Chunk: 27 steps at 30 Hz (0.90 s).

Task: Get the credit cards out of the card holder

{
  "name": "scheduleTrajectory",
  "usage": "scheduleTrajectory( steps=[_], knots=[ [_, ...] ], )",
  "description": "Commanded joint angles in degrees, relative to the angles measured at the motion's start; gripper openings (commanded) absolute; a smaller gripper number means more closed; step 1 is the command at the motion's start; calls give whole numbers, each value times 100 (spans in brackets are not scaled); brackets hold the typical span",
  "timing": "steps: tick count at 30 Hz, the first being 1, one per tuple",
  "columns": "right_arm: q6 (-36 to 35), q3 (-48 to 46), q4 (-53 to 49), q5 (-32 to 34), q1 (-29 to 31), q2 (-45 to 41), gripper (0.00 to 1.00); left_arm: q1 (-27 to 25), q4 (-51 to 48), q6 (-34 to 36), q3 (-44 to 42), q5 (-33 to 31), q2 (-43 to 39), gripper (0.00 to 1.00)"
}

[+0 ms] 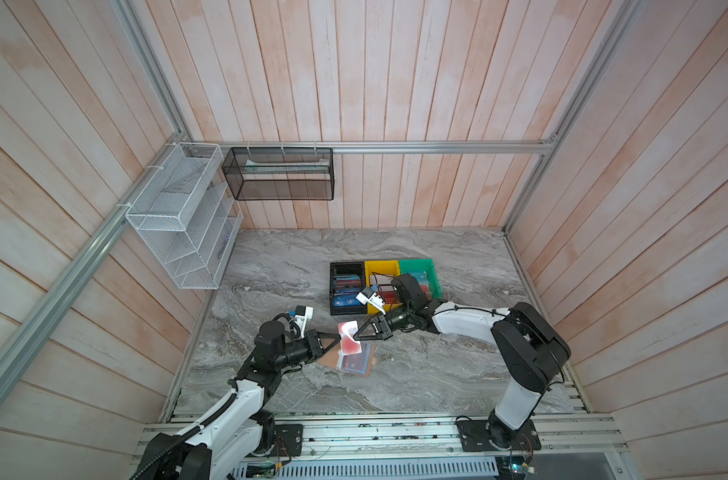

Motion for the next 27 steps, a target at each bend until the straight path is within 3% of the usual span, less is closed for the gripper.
scheduleTrajectory(
  steps=[1,2,8,11,15,18,27],
  knots=[
    [-426,289,-491,-252,-99,-48,0,11,-217,109,-96,-95,-68,0],
    [-636,393,-836,-239,-134,-57,0,11,-334,149,-74,-116,-93,0],
    [-2503,1427,-3703,515,-640,-57,0,28,-1275,536,152,-438,-356,23],
    [-3087,1916,-4647,968,-1027,-23,0,42,-1498,647,252,-542,-351,27],
    [-3561,2368,-5258,1635,-1566,6,0,63,-1513,773,371,-581,-26,27],
    [-3996,2830,-5759,2497,-1776,10,0,63,-1468,931,531,-500,386,27],
    [-5763,3796,-6561,4872,-1791,-370,0,72,-1078,1076,877,-229,1147,21]
  ],
)
